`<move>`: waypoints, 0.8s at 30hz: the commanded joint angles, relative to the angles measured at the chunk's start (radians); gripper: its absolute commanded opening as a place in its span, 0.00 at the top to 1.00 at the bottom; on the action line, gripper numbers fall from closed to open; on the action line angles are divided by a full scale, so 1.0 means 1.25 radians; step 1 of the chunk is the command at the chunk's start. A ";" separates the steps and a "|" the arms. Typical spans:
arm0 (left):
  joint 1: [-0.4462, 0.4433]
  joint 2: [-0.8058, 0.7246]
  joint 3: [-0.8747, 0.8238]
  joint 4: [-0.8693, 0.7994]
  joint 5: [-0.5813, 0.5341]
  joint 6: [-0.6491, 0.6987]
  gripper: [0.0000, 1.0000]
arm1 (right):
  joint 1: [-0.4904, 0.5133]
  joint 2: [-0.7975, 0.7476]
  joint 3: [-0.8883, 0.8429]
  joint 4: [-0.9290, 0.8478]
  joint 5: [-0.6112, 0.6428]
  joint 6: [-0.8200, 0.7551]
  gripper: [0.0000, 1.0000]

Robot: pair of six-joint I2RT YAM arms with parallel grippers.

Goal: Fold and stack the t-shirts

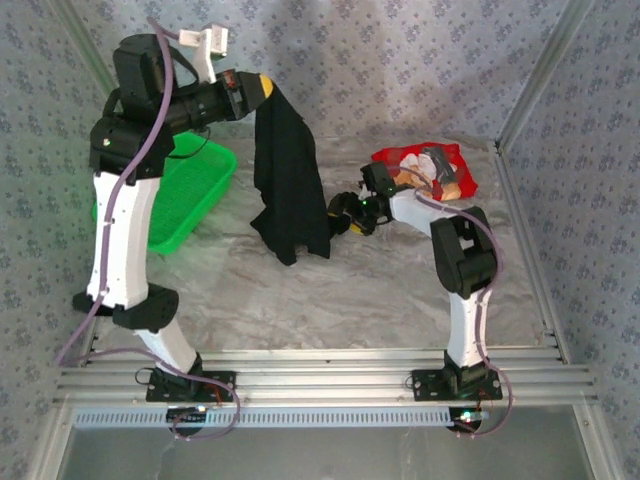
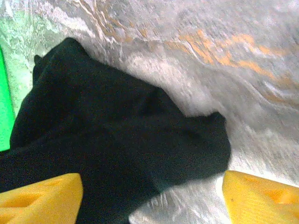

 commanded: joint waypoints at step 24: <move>0.253 -0.247 -0.205 0.143 0.046 0.022 1.00 | -0.047 -0.334 0.253 -0.318 0.144 -0.225 1.00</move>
